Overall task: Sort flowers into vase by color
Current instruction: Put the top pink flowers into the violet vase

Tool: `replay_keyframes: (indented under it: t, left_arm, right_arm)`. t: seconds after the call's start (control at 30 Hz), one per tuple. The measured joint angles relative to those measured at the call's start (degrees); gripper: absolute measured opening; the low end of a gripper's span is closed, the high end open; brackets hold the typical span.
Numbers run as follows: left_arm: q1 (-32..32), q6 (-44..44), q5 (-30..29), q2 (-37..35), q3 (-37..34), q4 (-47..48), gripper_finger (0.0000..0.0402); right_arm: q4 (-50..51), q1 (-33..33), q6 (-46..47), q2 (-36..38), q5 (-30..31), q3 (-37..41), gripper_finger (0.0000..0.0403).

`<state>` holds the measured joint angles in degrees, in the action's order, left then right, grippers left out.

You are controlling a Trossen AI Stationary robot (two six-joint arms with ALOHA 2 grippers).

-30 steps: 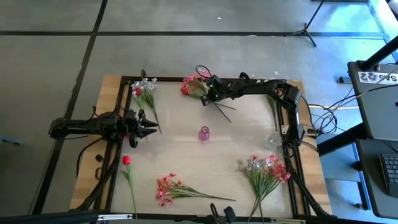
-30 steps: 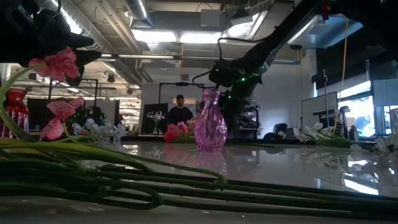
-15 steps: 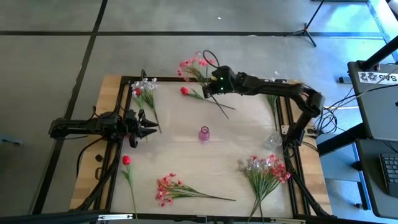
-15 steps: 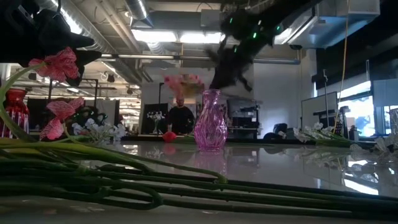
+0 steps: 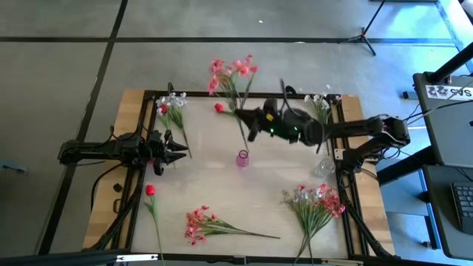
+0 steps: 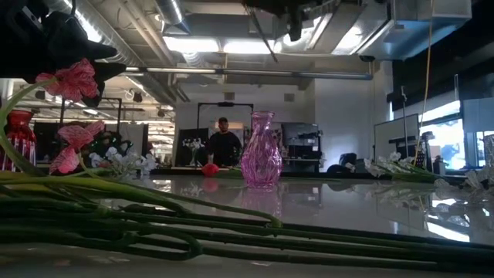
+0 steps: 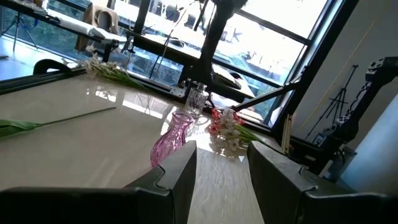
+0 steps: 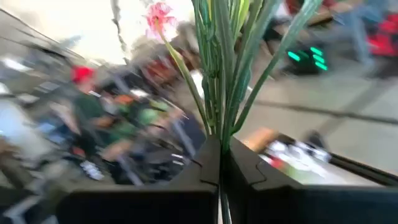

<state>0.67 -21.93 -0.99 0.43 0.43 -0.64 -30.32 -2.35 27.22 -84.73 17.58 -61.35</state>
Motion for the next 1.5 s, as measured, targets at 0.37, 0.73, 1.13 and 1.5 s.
replay_keyframes:
  t: [0.37, 0.73, 1.13, 1.5]
  left_arm:
    - [0.0, 0.0, 0.0, 0.0, 0.0, 0.0, 0.0141]
    - [0.0, 0.0, 0.0, 0.0, 0.0, 0.0, 0.0141]
    - [0.0, 0.0, 0.0, 0.0, 0.0, 0.0, 0.0141]
    - [0.0, 0.0, 0.0, 0.0, 0.0, 0.0, 0.0141]
  right_arm:
    - [-37.6, 1.2, -12.0, -0.4, -13.5, 18.3, 0.0007]
    - [-36.8, 0.5, -23.2, -1.2, -17.2, 18.4, 0.0008]
    - [-50.1, 0.0, -21.9, -9.3, -27.2, 18.4, 0.0005]
    - [-49.6, -2.5, -21.5, -10.1, -32.3, 18.4, 0.0004]
